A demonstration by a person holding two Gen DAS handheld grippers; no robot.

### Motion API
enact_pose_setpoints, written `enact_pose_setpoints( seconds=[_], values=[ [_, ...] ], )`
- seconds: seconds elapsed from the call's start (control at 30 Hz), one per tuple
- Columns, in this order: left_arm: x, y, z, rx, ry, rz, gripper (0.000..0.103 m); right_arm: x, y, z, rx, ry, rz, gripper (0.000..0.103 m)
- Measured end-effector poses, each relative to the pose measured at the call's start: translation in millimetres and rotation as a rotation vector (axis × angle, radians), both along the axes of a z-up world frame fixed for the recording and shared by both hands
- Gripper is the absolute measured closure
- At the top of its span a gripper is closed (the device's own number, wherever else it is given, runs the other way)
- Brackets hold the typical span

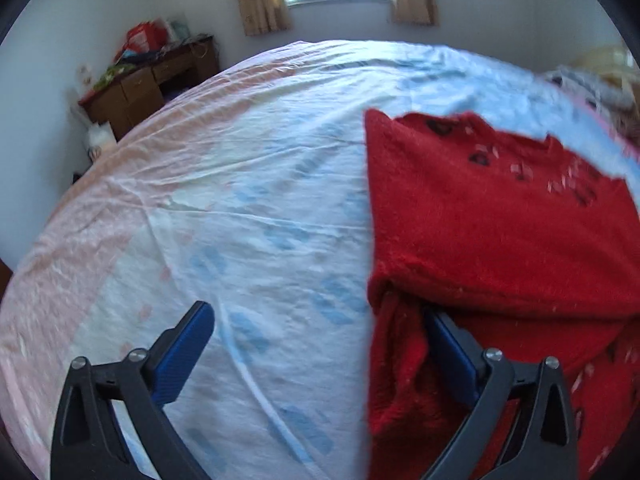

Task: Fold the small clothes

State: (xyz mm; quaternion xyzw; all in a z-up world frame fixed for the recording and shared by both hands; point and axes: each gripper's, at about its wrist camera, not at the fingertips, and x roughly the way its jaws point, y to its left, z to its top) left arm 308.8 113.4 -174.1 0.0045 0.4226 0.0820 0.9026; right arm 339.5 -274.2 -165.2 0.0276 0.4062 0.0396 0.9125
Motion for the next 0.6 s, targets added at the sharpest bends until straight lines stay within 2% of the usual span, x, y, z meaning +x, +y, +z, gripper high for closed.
enact_pose_setpoints(
  seconds=[0.07, 0.23, 0.43, 0.6],
  values=[
    [-1.4, 0.5, -1.3, -0.007, -0.001, -0.006, 0.0, 2.0, -0.4, -1.1, 0.002, 0.009, -0.007, 0.043],
    [-18.0, -4.0, 4.0, -0.019, -0.041, -0.049, 0.0, 1.0, 10.9, -1.5, -0.065, 0.003, -0.011, 0.041],
    [-23.3, -2.0, 8.5, -0.057, -0.081, -0.062, 0.0, 1.1, 9.3, -2.0, -0.053, 0.007, -0.011, 0.039],
    [-29.0, 0.6, 10.0, -0.083, -0.085, -0.065, 0.0, -12.6, 13.5, 3.2, -0.057, -0.027, -0.023, 0.038]
  ],
)
